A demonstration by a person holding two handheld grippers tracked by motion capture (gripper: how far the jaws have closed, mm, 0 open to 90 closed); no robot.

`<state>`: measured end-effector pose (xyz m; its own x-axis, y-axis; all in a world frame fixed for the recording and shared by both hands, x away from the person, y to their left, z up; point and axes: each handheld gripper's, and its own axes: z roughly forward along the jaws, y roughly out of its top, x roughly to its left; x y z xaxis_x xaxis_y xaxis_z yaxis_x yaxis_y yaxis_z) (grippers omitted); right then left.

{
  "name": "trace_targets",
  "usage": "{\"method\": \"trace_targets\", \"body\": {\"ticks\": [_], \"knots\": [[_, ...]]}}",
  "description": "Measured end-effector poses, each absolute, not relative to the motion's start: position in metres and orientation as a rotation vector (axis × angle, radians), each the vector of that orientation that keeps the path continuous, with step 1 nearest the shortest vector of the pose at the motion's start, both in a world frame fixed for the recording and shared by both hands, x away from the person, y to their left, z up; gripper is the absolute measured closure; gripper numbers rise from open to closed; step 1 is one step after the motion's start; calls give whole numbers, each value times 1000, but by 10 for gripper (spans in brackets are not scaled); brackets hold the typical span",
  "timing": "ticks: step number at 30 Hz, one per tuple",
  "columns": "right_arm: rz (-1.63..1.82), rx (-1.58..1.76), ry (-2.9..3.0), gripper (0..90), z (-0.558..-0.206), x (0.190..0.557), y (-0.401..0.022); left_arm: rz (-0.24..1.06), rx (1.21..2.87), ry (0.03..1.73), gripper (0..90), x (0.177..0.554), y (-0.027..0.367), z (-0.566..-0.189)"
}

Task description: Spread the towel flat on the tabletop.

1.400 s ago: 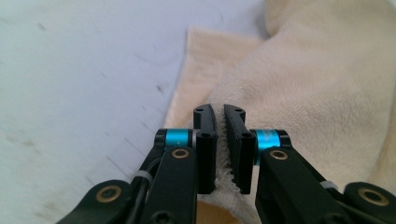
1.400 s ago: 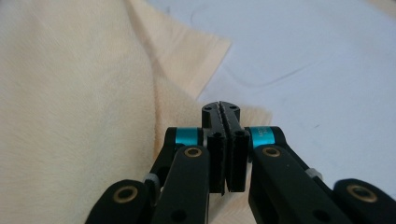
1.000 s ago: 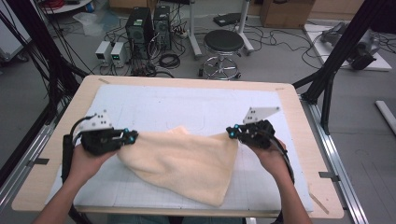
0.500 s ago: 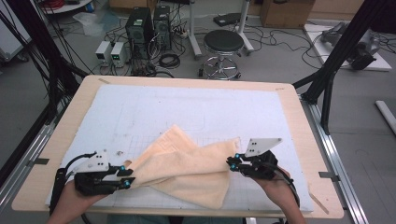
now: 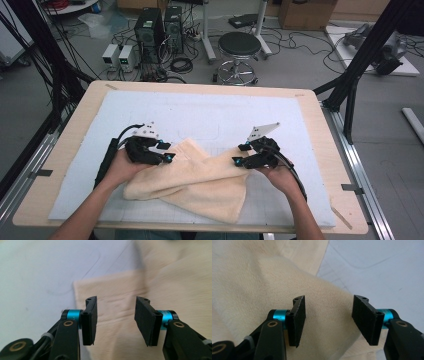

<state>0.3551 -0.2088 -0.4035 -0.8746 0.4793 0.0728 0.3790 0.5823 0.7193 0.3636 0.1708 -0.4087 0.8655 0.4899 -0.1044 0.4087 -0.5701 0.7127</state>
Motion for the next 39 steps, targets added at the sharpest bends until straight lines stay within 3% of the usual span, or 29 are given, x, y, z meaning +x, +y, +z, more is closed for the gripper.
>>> {"method": "trace_targets", "body": {"ticks": [2, 4, 6, 11, 21, 24, 28, 33, 37, 39], "knots": [[1139, 722, 2726, 569, -413, 355, -207, 69, 2333, 674, 579, 371, 164, -424], [1130, 699, 2769, 759, -418, 353, -205, 148, 2345, 657, 692, 367, 161, -428], [1124, 666, 2791, 883, -419, 352, -204, 153, 2363, 646, 815, 365, 159, -426], [1144, 658, 2725, 895, -403, 352, -206, 211, 2354, 671, 871, 362, 159, -421], [1195, 652, 2534, 899, -339, 366, -213, 477, 2029, 802, 874, 357, 192, -369], [1199, 616, 2528, 899, -328, 357, -210, 507, 2010, 831, 872, 351, 206, -363], [1177, 578, 2555, 899, -337, 343, -209, 456, 2053, 845, 872, 334, 222, -379], [1185, 561, 2681, 898, -375, 302, -209, 323, 2103, 855, 869, 312, 234, -410], [1190, 533, 2724, 891, -381, 294, -206, 295, 2117, 840, 844, 310, 233, -414], [1220, 542, 2694, 784, -370, 301, -205, 312, 2091, 835, 750, 315, 232, -407]]}}
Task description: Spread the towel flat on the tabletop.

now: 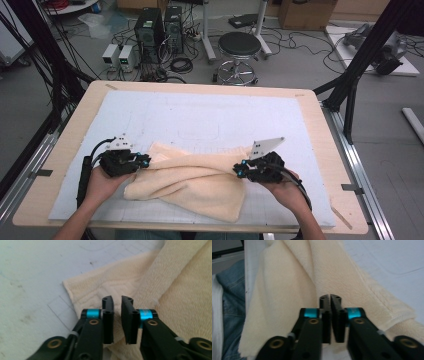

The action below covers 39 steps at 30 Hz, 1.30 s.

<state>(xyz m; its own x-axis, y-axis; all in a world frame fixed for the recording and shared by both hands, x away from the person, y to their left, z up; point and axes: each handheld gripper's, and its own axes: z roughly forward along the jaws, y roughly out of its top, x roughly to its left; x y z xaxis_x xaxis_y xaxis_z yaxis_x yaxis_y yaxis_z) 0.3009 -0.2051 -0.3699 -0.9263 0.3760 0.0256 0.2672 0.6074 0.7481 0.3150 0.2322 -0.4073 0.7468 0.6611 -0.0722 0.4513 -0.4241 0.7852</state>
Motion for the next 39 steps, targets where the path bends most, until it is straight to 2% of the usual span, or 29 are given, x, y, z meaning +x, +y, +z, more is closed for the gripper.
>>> {"method": "trace_targets", "body": {"ticks": [1, 2, 4, 6, 9, 10, 11, 12, 13, 14, 16, 17, 21, 28, 29, 33, 38, 39], "knots": [[1245, 543, 2675, 744, -364, 305, -205, 314, 2079, 834, 728, 318, 232, -403], [1245, 543, 2675, 744, -364, 305, -205, 310, 2074, 832, 728, 322, 231, -399], [1253, 559, 2655, 694, -355, 317, -204, 292, 2053, 817, 668, 330, 228, -395], [1247, 571, 2647, 617, -354, 331, -203, 289, 2050, 804, 629, 335, 225, -396], [1218, 616, 2661, 527, -364, 351, -200, 257, 2104, 820, 554, 345, 220, -404], [1199, 637, 2670, 483, -370, 356, -199, 221, 2129, 823, 535, 348, 219, -409], [1191, 658, 2703, 476, -376, 361, -198, 180, 2160, 822, 529, 350, 217, -413], [1197, 670, 2775, 480, -389, 366, -196, 159, 2185, 819, 536, 350, 214, -417], [1207, 670, 2805, 540, -395, 366, -195, 140, 2212, 805, 574, 349, 211, -420], [1207, 670, 2805, 540, -395, 366, -195, 118, 2239, 778, 574, 348, 208, -422], [1154, 648, 2874, 739, -402, 365, -193, 134, 2278, 754, 703, 346, 202, -424], [1109, 602, 2866, 828, -401, 363, -190, 150, 2282, 743, 836, 345, 200, -424], [1143, 618, 2766, 833, -387, 363, -192, 239, 2226, 805, 851, 350, 202, -415], [1190, 626, 2455, 824, -327, 372, -197, 451, 1931, 904, 852, 366, 212, -364], [1190, 626, 2455, 824, -327, 372, -197, 470, 1907, 903, 852, 366, 212, -358], [1173, 578, 2487, 802, -328, 359, -197, 412, 1998, 856, 849, 357, 210, -365], [1061, 563, 2711, 795, -384, 329, -195, 291, 2144, 833, 839, 336, 213, -408], [1061, 563, 2711, 795, -384, 329, -195, 258, 2138, 844, 839, 335, 214, -415]]}}
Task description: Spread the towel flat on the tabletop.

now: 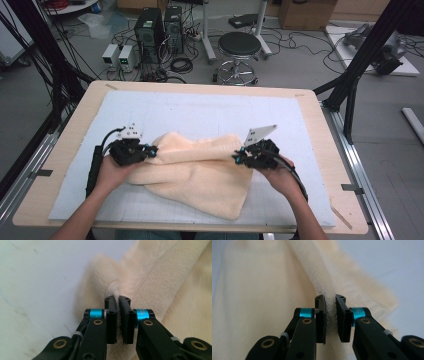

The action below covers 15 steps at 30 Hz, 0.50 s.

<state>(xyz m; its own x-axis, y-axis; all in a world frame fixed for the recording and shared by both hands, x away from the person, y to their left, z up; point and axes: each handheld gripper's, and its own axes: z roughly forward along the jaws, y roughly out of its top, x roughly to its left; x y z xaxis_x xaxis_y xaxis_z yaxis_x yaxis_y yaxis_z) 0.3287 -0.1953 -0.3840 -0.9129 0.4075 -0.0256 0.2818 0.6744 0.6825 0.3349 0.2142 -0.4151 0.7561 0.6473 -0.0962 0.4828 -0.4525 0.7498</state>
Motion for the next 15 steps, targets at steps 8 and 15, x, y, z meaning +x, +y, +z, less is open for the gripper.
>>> {"method": "trace_targets", "body": {"ticks": [8, 15], "knots": [[1177, 563, 2742, 599, -383, 318, -197, 261, 2096, 866, 604, 335, 221, -416], [1198, 624, 2614, 567, -361, 349, -203, 285, 2061, 864, 521, 336, 227, -406]]}}
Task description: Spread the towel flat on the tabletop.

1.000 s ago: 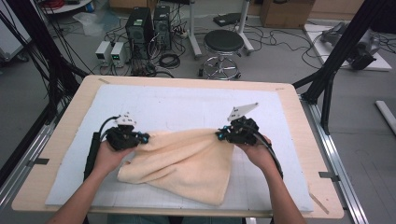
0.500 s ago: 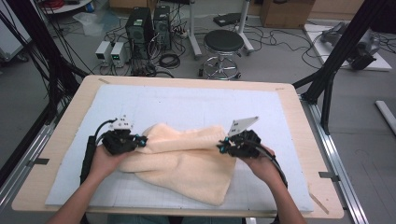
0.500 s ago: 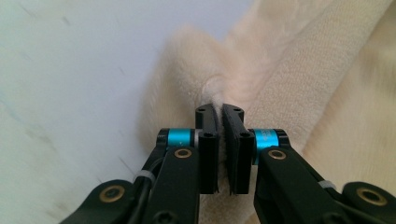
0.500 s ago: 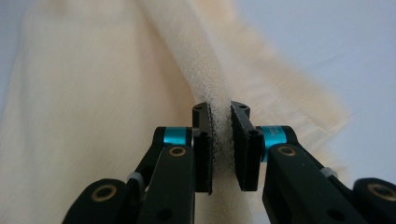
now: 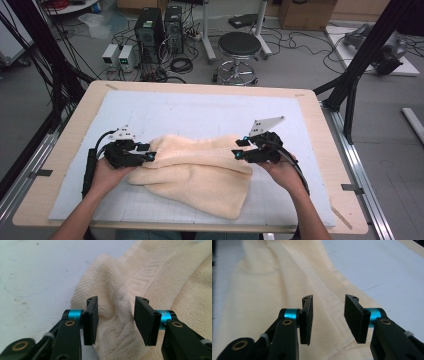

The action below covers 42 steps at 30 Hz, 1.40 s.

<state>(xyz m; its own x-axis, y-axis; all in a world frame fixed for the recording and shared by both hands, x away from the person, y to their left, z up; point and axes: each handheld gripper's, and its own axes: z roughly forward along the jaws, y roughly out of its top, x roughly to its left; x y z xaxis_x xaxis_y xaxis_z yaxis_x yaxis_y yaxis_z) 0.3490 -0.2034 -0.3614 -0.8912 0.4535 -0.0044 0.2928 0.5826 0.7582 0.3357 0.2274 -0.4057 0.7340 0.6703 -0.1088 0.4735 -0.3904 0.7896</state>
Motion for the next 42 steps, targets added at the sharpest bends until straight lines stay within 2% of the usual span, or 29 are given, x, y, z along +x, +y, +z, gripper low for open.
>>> {"method": "trace_targets", "body": {"ticks": [2, 5, 8, 10, 11, 12, 13, 15, 21, 32, 42], "knots": [[1145, 659, 2637, 518, -374, 360, -199, 278, 2089, 860, 511, 336, 226, -409], [1096, 676, 2660, 510, -395, 369, -192, 253, 2129, 859, 527, 337, 222, -415], [990, 698, 2734, 527, -414, 375, -181, 222, 2149, 851, 661, 340, 219, -421], [953, 701, 2762, 604, -421, 377, -175, 225, 2146, 850, 719, 340, 217, -422], [953, 693, 2766, 730, -422, 377, -172, 224, 2146, 847, 776, 341, 216, -423], [953, 693, 2766, 730, -422, 377, -172, 225, 2148, 857, 776, 341, 216, -422], [940, 684, 2767, 840, -421, 376, -170, 227, 2140, 863, 806, 342, 216, -422], [921, 667, 2761, 852, -418, 374, -169, 241, 2126, 871, 824, 342, 216, -420], [1022, 661, 2669, 857, -397, 369, -178, 298, 2046, 876, 839, 343, 218, -402], [1174, 617, 2515, 868, -333, 364, -194, 373, 1969, 845, 840, 352, 216, -357], [1213, 538, 2558, 869, -323, 325, -203, 370, 2004, 747, 840, 316, 213, -351]]}}
